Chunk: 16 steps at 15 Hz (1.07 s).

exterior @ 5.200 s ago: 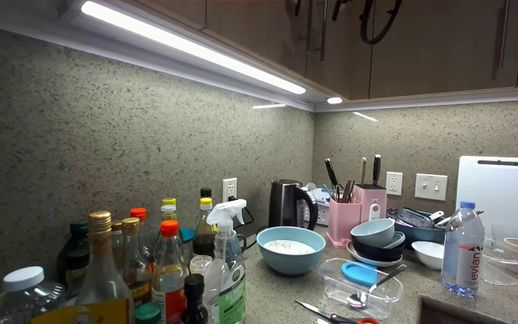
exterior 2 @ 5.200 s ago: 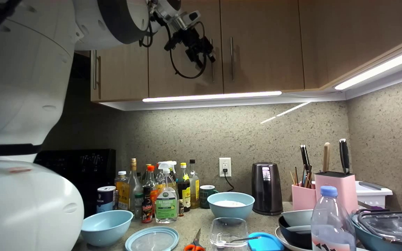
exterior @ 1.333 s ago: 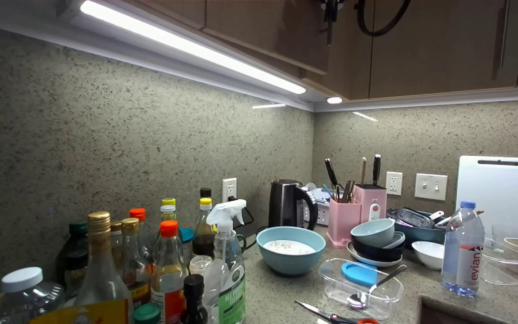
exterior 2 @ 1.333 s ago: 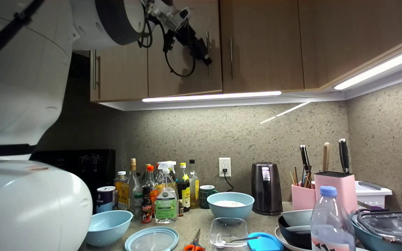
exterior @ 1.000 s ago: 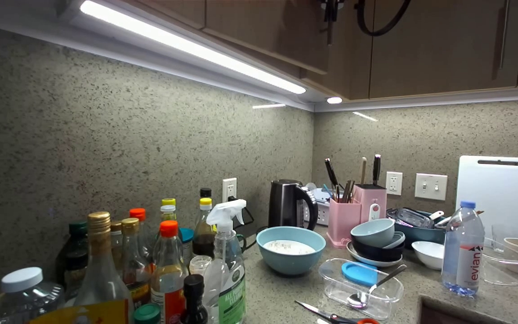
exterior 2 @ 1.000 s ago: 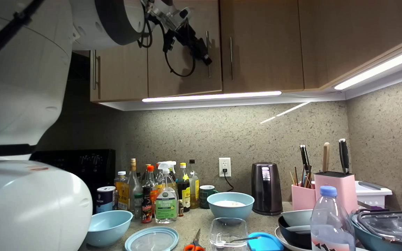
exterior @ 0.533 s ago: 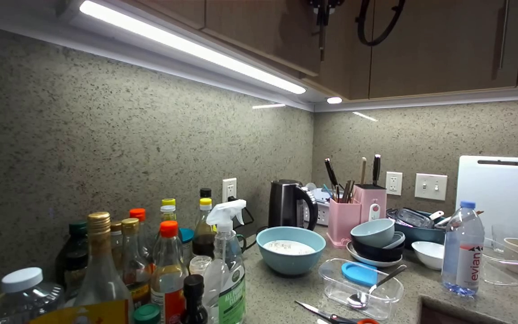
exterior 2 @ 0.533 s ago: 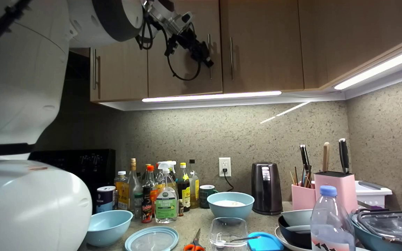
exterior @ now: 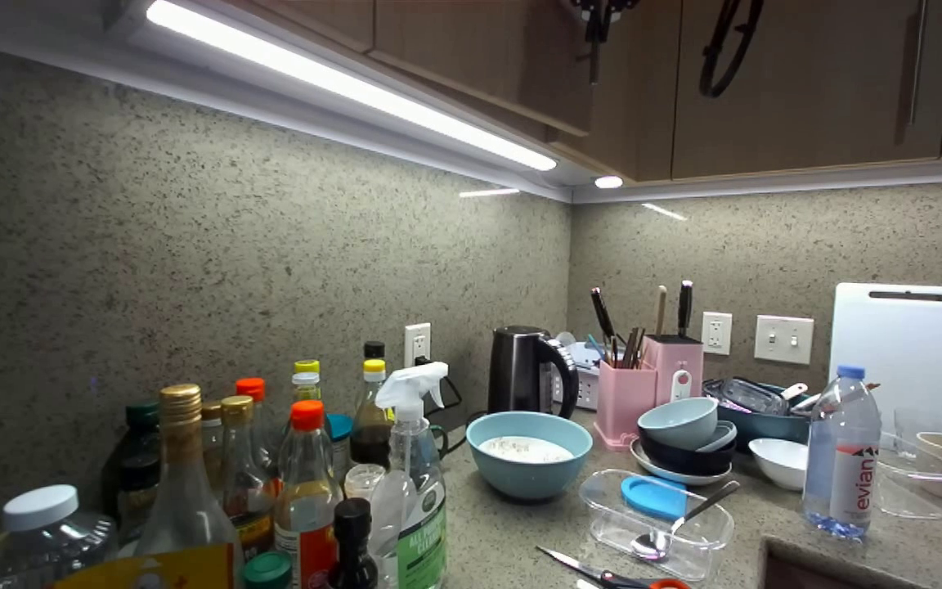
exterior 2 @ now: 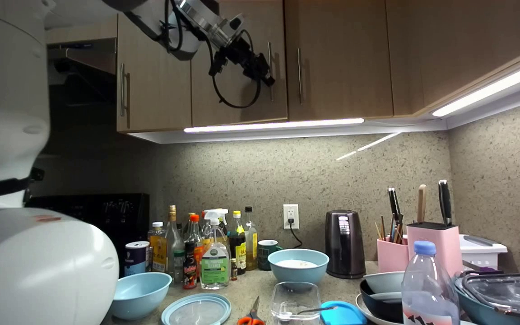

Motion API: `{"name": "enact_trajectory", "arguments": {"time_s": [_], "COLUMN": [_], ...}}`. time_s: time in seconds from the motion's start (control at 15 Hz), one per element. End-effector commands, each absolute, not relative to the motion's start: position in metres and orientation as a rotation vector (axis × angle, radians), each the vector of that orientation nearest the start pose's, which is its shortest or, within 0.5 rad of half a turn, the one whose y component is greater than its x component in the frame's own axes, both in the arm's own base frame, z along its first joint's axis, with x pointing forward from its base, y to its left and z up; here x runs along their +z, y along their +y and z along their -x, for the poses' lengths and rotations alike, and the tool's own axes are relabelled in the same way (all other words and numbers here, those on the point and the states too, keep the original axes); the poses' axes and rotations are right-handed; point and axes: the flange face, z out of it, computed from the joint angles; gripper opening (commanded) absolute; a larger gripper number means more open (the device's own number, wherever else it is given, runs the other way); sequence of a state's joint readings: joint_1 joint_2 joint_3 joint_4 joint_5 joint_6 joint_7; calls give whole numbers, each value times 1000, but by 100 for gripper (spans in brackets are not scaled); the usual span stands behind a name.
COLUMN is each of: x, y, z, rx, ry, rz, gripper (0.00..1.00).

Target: Open the left door of the drawer.

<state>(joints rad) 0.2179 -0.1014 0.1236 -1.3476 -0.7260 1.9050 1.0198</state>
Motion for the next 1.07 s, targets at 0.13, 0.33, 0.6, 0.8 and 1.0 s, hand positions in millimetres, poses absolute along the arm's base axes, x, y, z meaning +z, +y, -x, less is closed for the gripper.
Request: {"name": "enact_trajectory", "arguments": {"time_s": [0.13,0.33,0.6,0.8,1.0], "x": [829,835,834,825,815], "y": [128,131,130,123,112], "z": [-426,-457,-442,-426,-404], "rx": [-1616,-1618,-1626,-1699,-1731], "ry": [1091,994,993,952,1031], "rz": [2642,2713,2707,2703,2669], "gripper": [4,15,4,4,4]}}
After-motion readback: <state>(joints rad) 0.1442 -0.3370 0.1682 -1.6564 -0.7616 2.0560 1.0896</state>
